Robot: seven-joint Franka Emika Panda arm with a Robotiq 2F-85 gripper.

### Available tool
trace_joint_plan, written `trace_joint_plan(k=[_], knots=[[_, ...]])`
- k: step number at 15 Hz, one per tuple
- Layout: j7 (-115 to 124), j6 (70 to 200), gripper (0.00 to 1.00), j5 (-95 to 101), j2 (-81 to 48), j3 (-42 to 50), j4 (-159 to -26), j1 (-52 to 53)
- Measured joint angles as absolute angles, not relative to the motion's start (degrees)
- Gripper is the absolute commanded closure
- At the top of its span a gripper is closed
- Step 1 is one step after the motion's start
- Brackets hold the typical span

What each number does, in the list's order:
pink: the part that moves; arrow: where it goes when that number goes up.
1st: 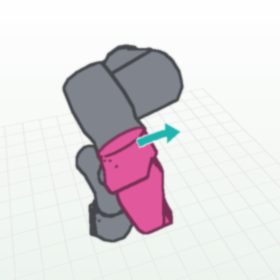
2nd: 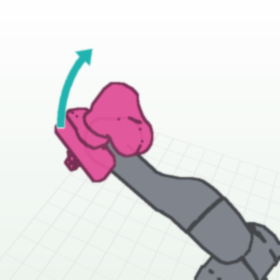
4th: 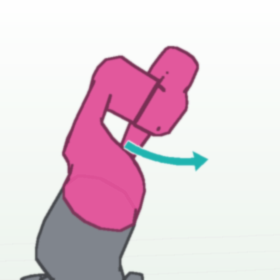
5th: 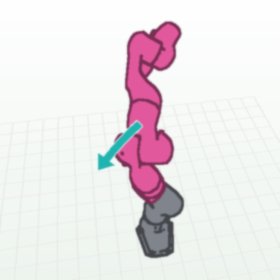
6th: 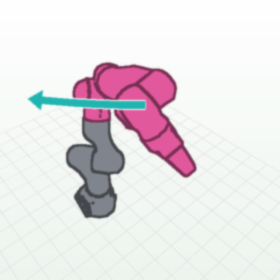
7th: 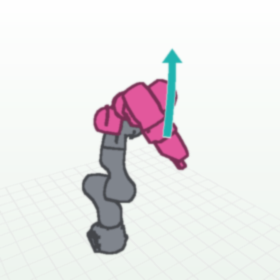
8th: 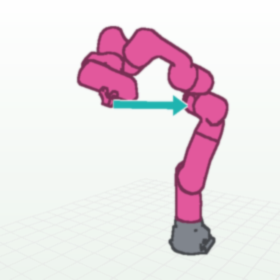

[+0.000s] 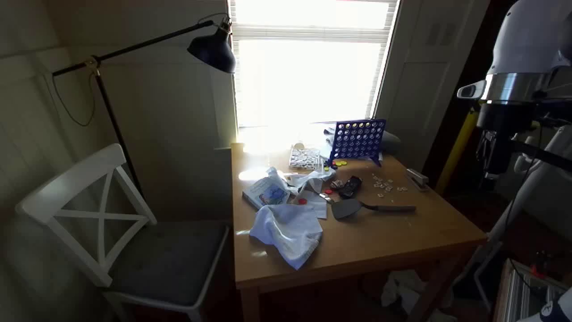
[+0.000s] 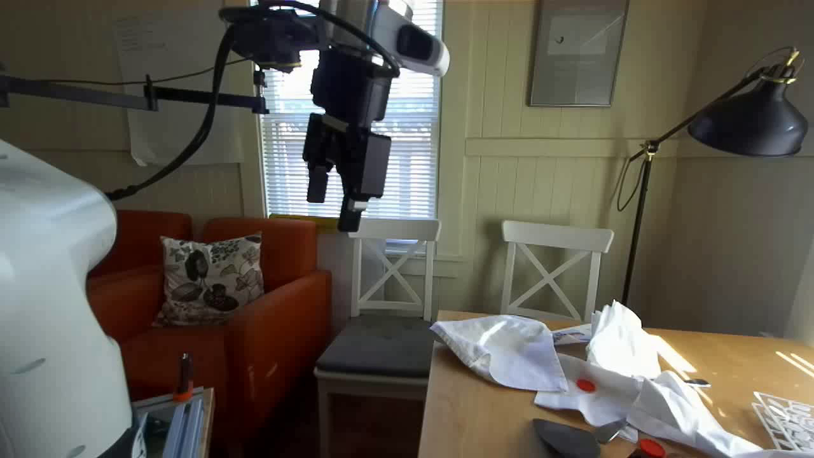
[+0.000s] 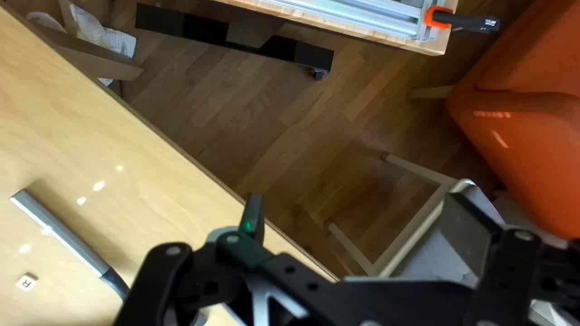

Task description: Fold the towel

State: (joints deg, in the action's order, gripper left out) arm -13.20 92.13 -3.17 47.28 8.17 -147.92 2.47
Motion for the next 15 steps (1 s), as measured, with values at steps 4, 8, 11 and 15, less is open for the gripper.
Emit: trace_joint_plan(k=[4, 8, 11, 15], knots=[[-13.2, 92.13, 0.0, -3.17, 47.28, 8.17, -147.92, 2.47], [-13.2, 92.13, 0.0, -3.17, 47.28, 8.17, -147.92, 2.47], [-13.2, 92.13, 0.0, -3.17, 47.28, 8.17, -147.92, 2.47], [-7.05, 95.47, 0.0, -6.94, 45.13, 7.86, -147.89, 1.31]])
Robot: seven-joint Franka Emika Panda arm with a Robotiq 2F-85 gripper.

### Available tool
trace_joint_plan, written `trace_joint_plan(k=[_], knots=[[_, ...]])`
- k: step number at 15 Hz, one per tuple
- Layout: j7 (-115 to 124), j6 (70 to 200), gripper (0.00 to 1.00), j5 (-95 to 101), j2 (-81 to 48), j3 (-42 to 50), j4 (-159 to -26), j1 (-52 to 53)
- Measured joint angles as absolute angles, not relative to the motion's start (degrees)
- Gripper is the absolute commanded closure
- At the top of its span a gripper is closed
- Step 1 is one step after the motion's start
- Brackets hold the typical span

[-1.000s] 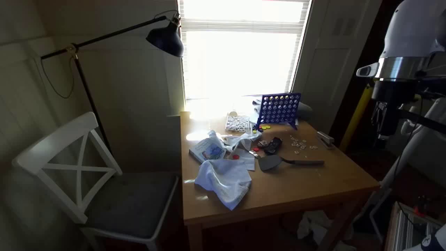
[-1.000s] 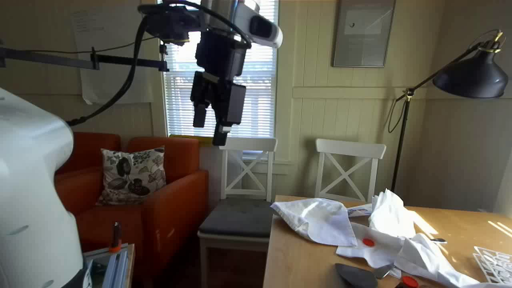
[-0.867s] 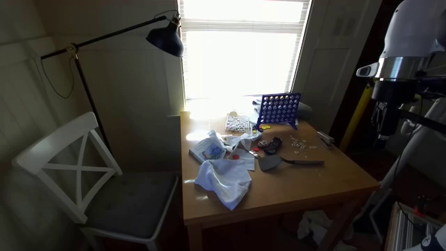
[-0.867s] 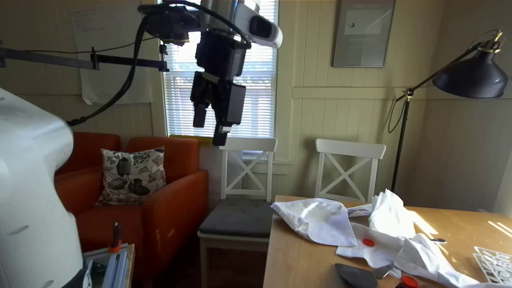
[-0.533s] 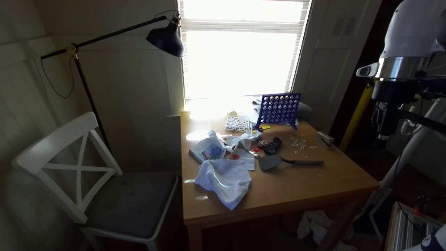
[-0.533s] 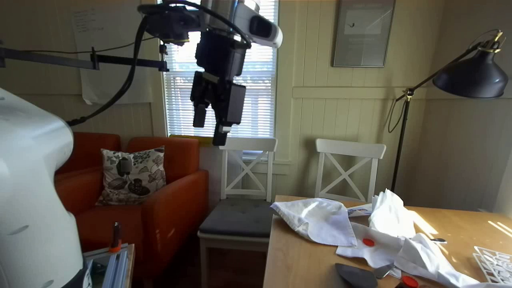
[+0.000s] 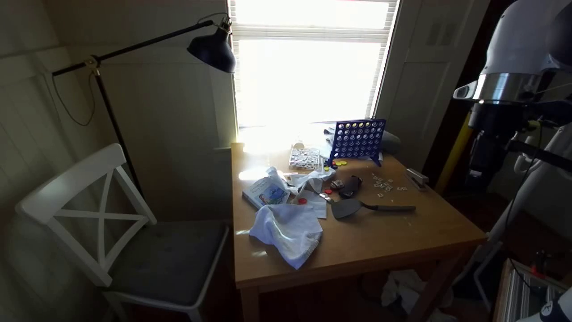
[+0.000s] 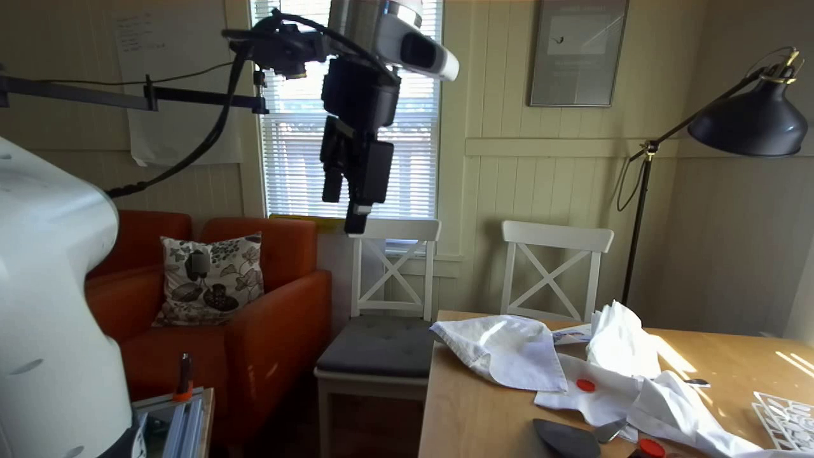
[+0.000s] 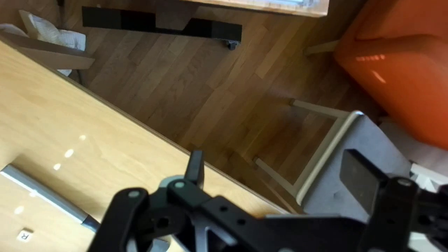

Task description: Fold the towel

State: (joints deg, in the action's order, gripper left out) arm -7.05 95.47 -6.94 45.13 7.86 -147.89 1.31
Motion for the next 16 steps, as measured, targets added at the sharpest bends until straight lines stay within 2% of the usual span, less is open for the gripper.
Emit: trace_joint_plan(k=[8, 16], knots=[[5.02, 120.48, 0.0, -15.49, 25.21, 2.92, -143.53, 1.37], [14.07, 125.55, 0.0, -15.72, 1.14, -3.58, -129.41, 2.93]])
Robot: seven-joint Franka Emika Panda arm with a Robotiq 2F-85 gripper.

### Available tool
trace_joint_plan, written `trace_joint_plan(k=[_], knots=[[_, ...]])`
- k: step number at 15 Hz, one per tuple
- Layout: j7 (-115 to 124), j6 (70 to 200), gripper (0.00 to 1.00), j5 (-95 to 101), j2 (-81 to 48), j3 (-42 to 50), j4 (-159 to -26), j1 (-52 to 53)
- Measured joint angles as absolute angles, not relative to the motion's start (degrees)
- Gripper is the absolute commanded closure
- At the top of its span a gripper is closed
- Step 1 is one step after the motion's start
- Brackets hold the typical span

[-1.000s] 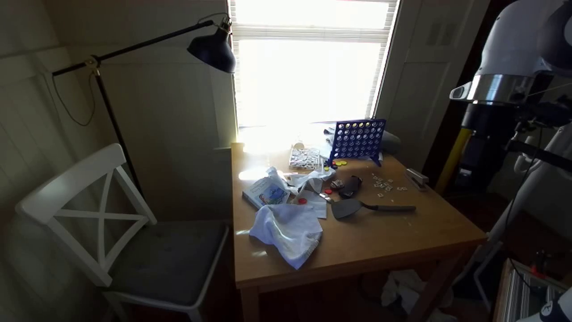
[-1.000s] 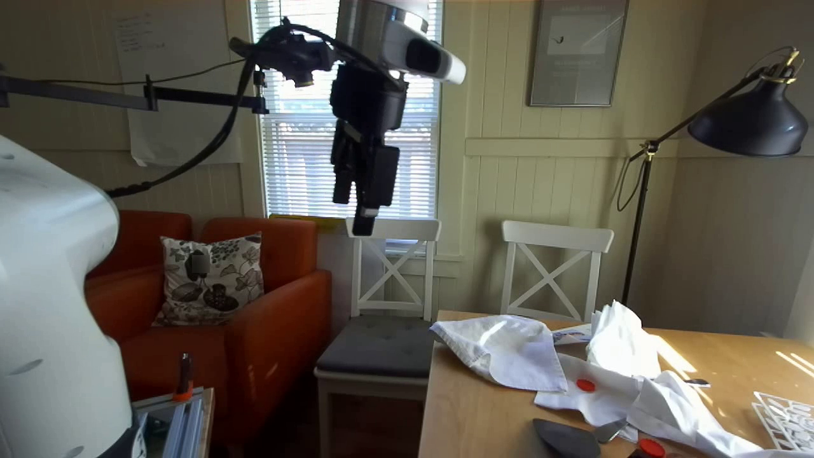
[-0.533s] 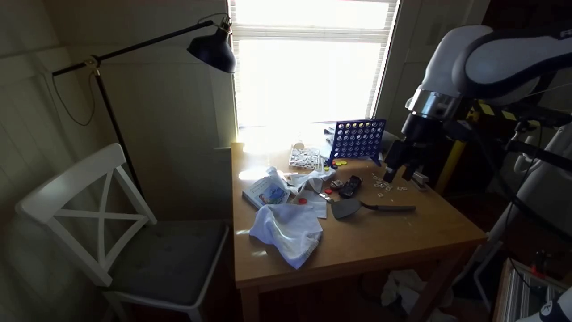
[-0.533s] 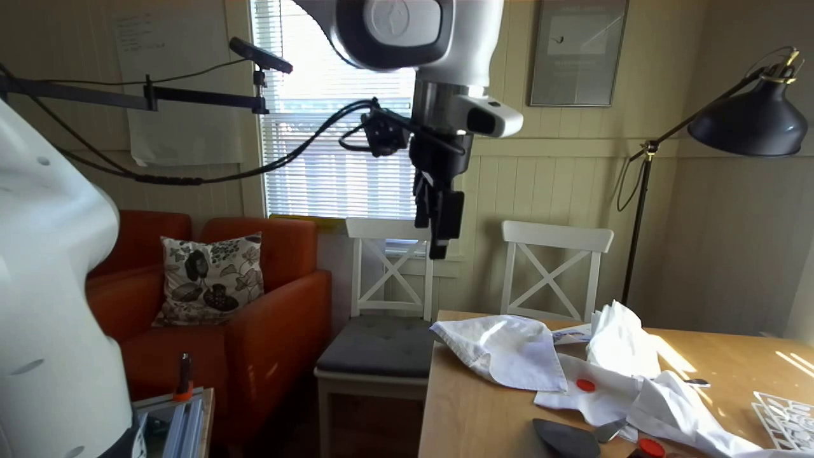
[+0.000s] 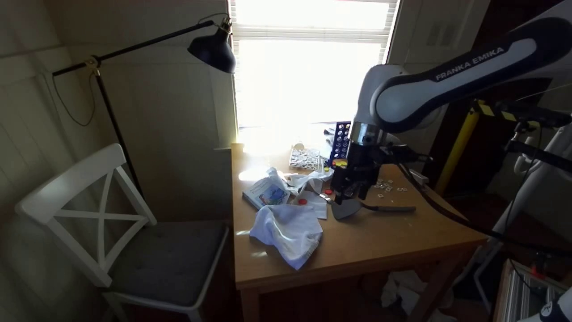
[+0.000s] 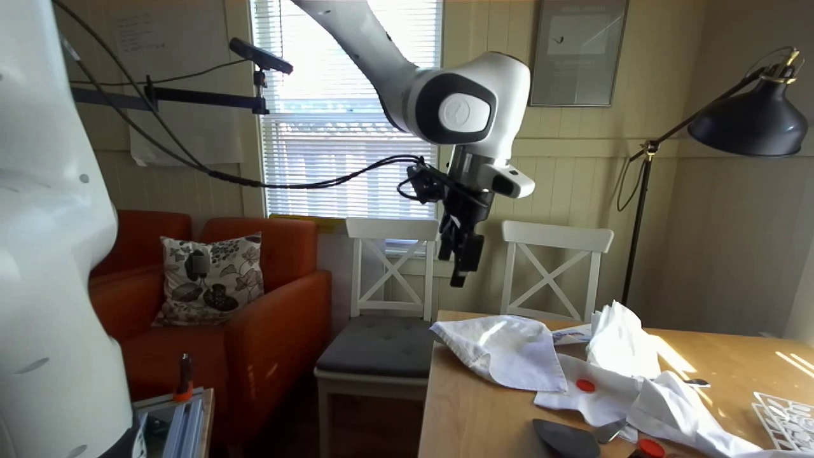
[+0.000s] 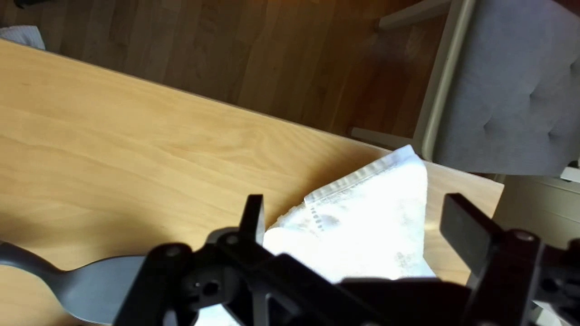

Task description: Fold the towel

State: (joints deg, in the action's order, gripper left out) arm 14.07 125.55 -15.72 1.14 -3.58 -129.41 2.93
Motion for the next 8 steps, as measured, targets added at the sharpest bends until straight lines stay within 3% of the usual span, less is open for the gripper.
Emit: trace_joint_plan(k=[8], knots=[[4.83, 125.49, 0.0, -18.71, -4.69, -3.12, -127.58, 2.53]])
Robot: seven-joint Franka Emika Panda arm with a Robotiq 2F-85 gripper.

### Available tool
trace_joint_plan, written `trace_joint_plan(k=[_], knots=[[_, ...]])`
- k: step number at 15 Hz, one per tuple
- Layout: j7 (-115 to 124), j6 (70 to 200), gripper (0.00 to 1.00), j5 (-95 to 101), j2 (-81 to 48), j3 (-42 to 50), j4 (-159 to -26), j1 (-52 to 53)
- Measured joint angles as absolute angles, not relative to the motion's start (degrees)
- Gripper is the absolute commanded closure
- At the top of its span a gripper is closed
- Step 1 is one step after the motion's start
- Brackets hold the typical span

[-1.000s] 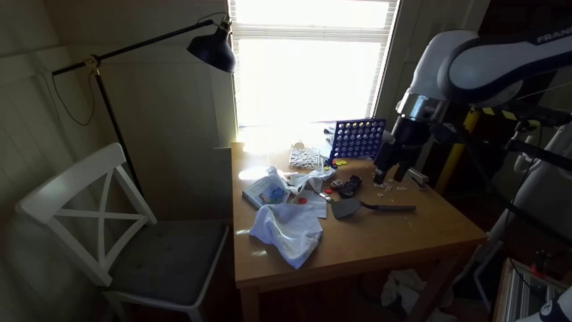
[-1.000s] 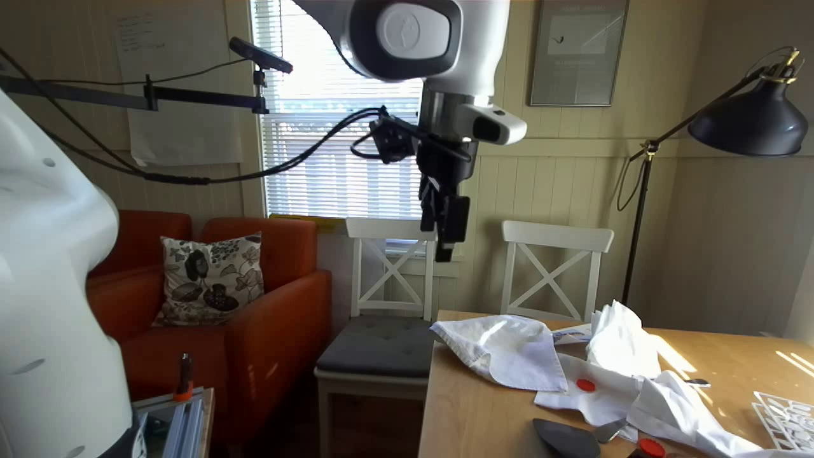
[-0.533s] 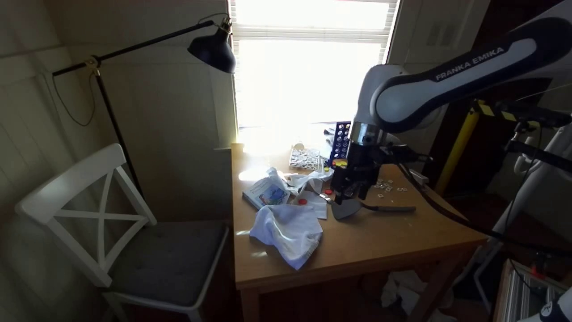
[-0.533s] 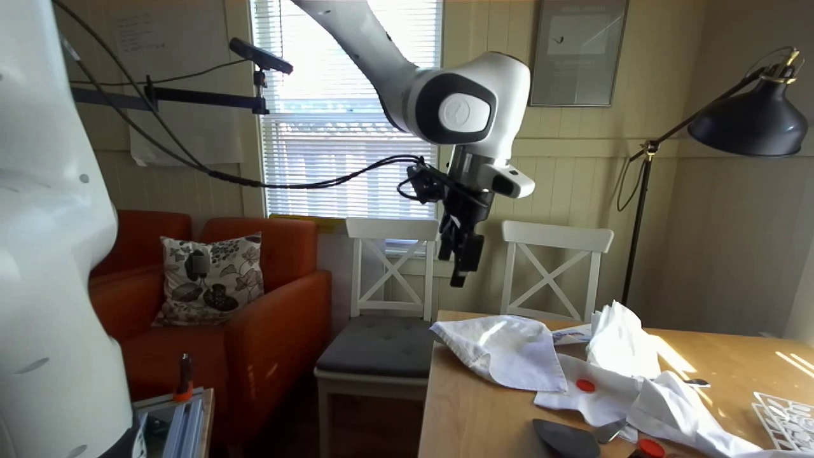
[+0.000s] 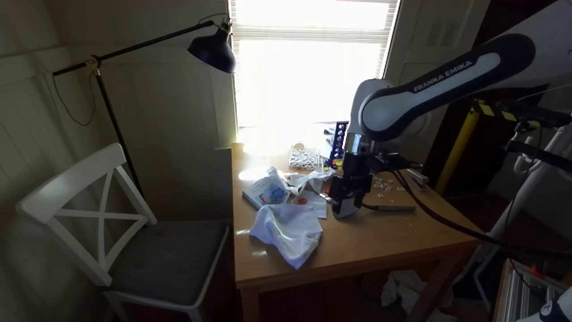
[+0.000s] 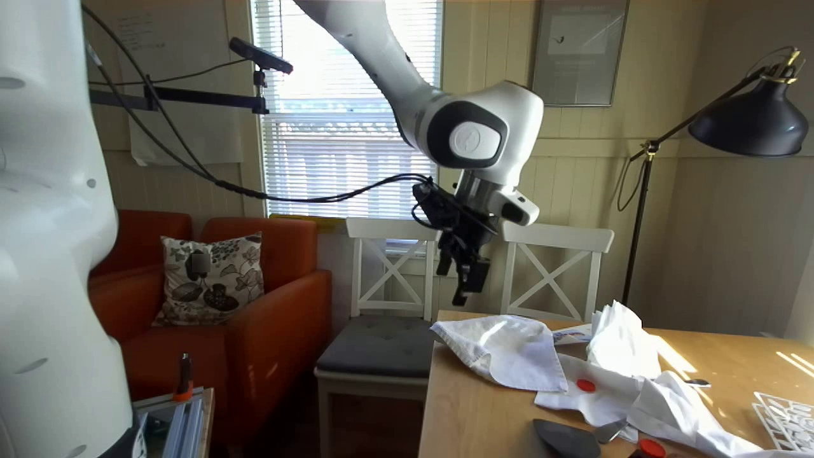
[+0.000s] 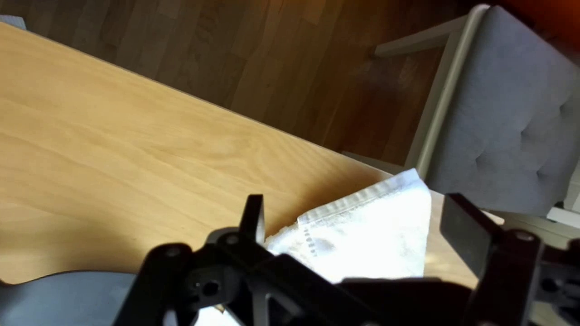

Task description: Fold the towel

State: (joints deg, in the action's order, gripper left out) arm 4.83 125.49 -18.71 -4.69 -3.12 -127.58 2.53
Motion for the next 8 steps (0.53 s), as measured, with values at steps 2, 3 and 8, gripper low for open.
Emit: trace_joint_plan(k=[2, 3, 8], knots=[[-2.5, 125.29, 0.0, -21.08, -9.52, -2.84, -125.51, 1.63], [-4.49, 125.1, 0.0, -21.71, -12.12, -2.8, -124.01, 1.05], [-2.01, 125.72, 0.0, -21.83, -21.74, -3.11, -116.57, 0.7]])
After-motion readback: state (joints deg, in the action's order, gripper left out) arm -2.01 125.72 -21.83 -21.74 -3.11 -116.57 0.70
